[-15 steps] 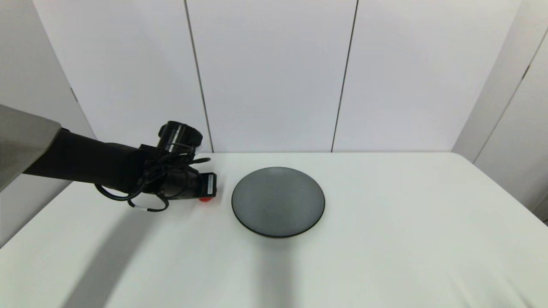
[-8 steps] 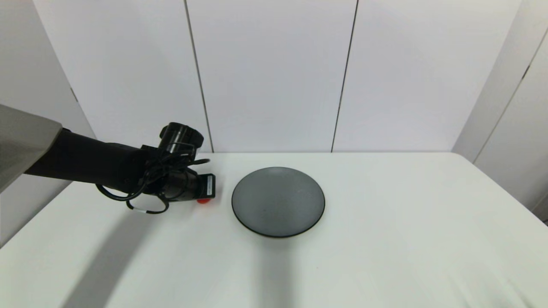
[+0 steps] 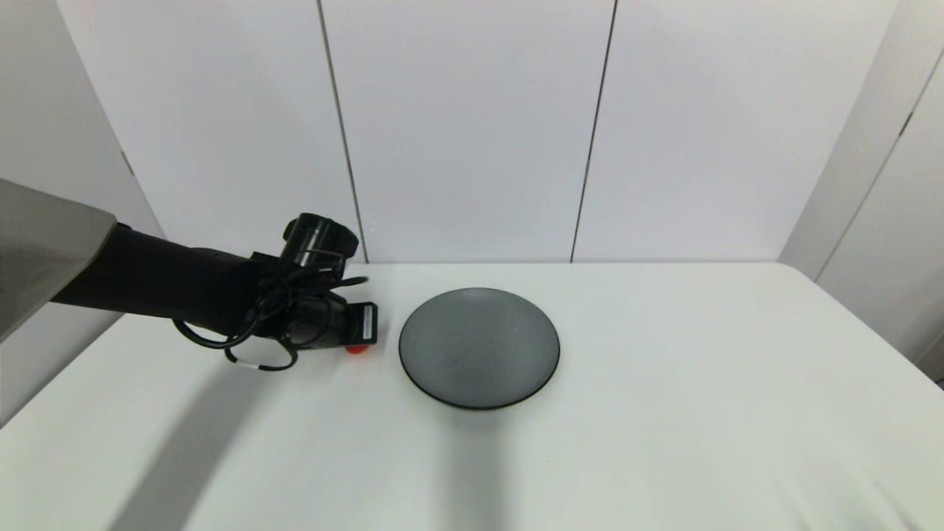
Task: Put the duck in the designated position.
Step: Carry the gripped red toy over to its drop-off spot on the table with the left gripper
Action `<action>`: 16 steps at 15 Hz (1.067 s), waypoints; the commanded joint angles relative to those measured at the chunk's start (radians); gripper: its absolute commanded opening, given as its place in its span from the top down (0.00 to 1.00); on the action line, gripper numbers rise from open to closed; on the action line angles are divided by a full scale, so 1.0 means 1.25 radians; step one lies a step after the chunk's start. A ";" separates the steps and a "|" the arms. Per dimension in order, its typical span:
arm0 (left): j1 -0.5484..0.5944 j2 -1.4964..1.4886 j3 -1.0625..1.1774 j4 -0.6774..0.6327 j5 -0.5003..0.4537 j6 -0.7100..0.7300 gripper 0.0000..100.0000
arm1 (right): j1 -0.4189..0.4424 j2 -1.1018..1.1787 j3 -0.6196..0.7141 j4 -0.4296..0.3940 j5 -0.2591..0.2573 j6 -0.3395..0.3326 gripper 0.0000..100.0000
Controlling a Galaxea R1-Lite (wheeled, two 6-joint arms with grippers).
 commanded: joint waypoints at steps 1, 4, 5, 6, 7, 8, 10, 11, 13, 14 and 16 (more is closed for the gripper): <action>-0.002 0.000 0.003 0.012 0.001 -0.003 0.00 | 0.000 0.001 0.000 0.000 0.000 0.000 0.00; -0.004 0.000 0.003 0.015 0.001 -0.003 0.00 | 0.000 0.001 0.000 0.000 0.000 0.000 0.00; -0.004 0.000 0.003 0.015 0.001 -0.003 0.00 | 0.000 0.001 0.000 0.000 0.000 0.000 0.00; -0.004 -0.002 0.003 0.015 0.001 -0.003 0.00 | 0.000 0.001 0.000 0.000 0.000 0.000 0.00; -0.004 -0.004 0.003 0.015 0.002 -0.003 0.00 | 0.000 0.001 0.000 0.000 0.000 0.000 0.00; -0.004 -0.013 0.001 0.013 0.013 -0.002 0.00 | 0.000 0.001 0.000 0.000 0.000 0.000 0.00; -0.004 -0.043 0.001 0.013 0.076 -0.001 0.00 | 0.000 0.001 0.000 0.000 0.000 0.000 0.00; -0.003 -0.062 0.001 0.015 0.082 0.000 0.00 | 0.000 0.001 0.000 0.000 0.000 0.000 0.00; -0.002 -0.117 0.008 0.028 0.083 0.005 0.00 | 0.000 0.001 0.000 0.000 0.000 0.000 0.00; -0.003 -0.160 0.012 0.045 0.083 0.008 0.00 | 0.000 0.001 0.000 0.000 0.000 0.000 0.00; -0.009 -0.263 0.022 0.066 0.083 0.052 0.00 | 0.000 0.001 0.000 0.000 0.000 0.000 0.00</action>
